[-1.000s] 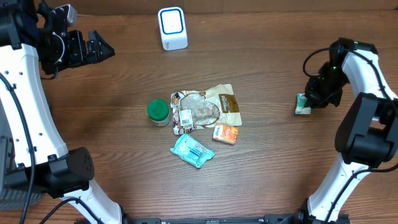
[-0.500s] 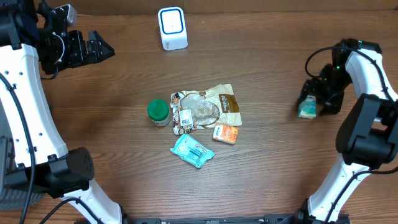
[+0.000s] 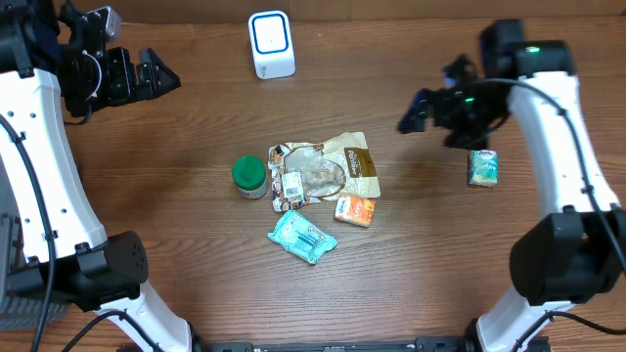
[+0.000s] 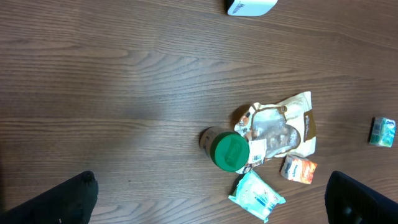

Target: Scan the item barcode

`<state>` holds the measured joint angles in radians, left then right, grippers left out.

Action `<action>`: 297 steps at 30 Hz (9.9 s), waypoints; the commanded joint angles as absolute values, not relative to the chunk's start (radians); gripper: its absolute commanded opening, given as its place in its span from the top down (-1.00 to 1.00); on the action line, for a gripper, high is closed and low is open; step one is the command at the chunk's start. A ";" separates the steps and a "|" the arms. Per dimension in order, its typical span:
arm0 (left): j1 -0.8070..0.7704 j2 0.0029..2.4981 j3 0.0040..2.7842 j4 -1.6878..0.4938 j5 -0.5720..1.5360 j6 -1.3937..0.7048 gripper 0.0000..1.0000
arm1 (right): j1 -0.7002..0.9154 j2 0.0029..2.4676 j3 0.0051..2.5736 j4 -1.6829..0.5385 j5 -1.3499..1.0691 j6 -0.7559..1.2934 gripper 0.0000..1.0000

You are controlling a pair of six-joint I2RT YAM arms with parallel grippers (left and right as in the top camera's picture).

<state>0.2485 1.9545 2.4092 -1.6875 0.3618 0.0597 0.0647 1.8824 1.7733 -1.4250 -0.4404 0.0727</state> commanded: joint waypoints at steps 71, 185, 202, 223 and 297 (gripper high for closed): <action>0.242 1.946 2.419 -1.689 0.355 0.079 -0.99 | 0.197 1.893 1.267 -1.089 0.043 0.489 0.27; 0.241 1.946 2.419 -1.689 0.355 0.079 -0.99 | 0.069 1.822 0.966 -0.739 -0.423 0.175 0.92; 0.241 1.946 2.419 -1.689 0.355 0.079 -0.99 | 0.063 1.747 1.218 -1.002 -0.813 0.046 0.92; 0.241 1.946 2.419 -1.689 0.355 0.079 -0.99 | 0.063 1.734 1.237 -0.299 -1.569 0.659 0.92; 0.241 1.946 2.419 -1.689 0.355 0.079 -0.99 | 0.579 2.541 2.469 -0.477 0.452 -0.437 0.92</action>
